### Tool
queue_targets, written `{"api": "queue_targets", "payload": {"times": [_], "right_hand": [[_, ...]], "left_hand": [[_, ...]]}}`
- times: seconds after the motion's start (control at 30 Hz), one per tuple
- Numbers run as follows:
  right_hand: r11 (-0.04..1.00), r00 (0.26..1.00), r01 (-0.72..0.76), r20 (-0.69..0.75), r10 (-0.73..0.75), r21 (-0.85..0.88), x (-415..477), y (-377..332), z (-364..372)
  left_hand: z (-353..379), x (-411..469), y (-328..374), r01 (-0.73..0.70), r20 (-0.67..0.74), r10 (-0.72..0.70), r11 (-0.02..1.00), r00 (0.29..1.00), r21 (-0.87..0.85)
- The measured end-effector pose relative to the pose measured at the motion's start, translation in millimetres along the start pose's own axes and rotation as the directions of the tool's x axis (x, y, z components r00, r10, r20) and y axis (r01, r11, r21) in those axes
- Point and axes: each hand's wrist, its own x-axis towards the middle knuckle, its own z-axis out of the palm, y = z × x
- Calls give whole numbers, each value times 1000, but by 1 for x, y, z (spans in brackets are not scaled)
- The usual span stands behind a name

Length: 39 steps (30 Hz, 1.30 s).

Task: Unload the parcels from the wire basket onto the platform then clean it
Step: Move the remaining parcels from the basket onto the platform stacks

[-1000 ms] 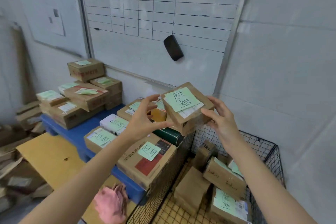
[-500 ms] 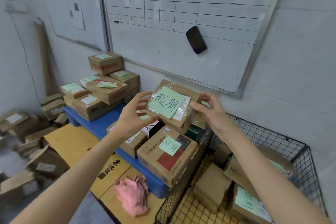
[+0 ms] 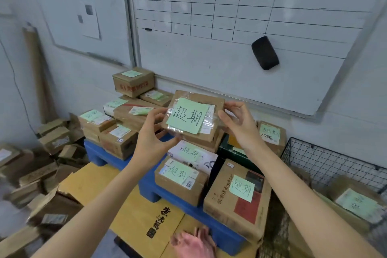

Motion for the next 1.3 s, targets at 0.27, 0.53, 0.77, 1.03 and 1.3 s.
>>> {"api": "queue_targets", "payload": {"times": [0.27,0.53,0.77,1.03,1.3], "right_hand": [[989,996,-56,58,65,-138,19,14,40],[963,959,-228,136,248,-147,36,45,30],[951,955,-264,97,282,-163,43,70,-1],[912,940,-315,49,339,-262,53,91,-28],[812,965,-251,-76,249,-527,75,110,-40]], "left_hand": [[-29,19,-40,-19,-4,19,1000,1000,13],[-27,31,-74,-1,153,-15,994,988,107],[0,54,-84,-131,336,58,971,940,198],[38,77,-115,-218,484,91,952,870,214],[59,124,-155,-185,538,63,967,841,177]]}}
